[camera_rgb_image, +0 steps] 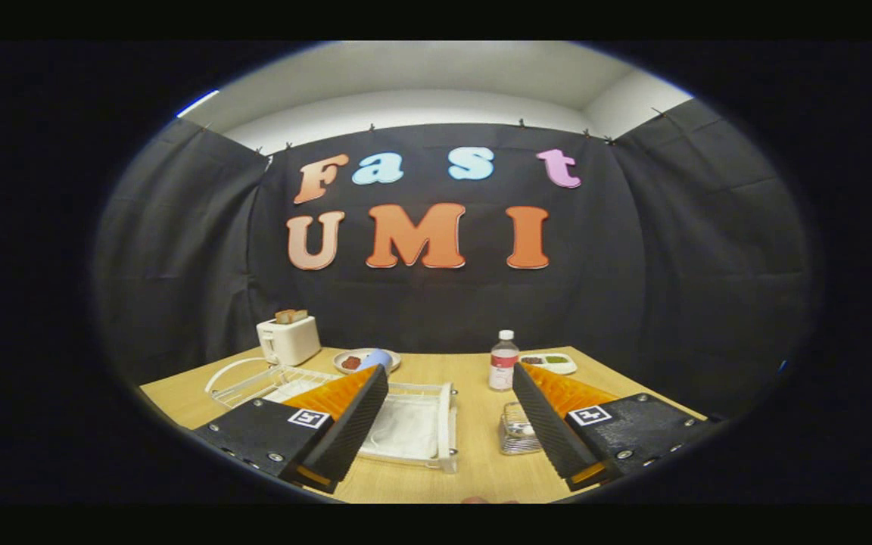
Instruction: Take the plate from the dish rack, then take the spoon from the basket and place it into the plate.
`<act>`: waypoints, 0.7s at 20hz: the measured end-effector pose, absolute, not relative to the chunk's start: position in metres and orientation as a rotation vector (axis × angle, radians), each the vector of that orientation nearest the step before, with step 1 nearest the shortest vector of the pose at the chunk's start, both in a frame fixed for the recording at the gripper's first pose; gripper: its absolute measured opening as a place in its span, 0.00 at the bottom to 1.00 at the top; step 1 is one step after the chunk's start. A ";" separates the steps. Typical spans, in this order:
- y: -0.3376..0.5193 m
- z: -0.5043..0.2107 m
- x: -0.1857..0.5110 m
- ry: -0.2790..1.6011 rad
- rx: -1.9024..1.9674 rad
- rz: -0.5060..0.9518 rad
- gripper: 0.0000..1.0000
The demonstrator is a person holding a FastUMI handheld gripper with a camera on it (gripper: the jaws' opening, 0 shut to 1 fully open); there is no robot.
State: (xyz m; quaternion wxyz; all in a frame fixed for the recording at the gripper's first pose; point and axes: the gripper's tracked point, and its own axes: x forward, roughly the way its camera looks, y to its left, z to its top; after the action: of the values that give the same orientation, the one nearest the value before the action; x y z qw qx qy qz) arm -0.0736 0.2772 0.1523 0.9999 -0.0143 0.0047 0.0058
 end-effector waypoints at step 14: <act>0.344 0.072 0.048 0.318 0.003 -0.006 0.98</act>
State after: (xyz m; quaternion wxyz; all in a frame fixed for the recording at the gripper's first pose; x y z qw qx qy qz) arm 0.0482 0.3443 0.0722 0.9874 0.0015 0.1584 -0.0031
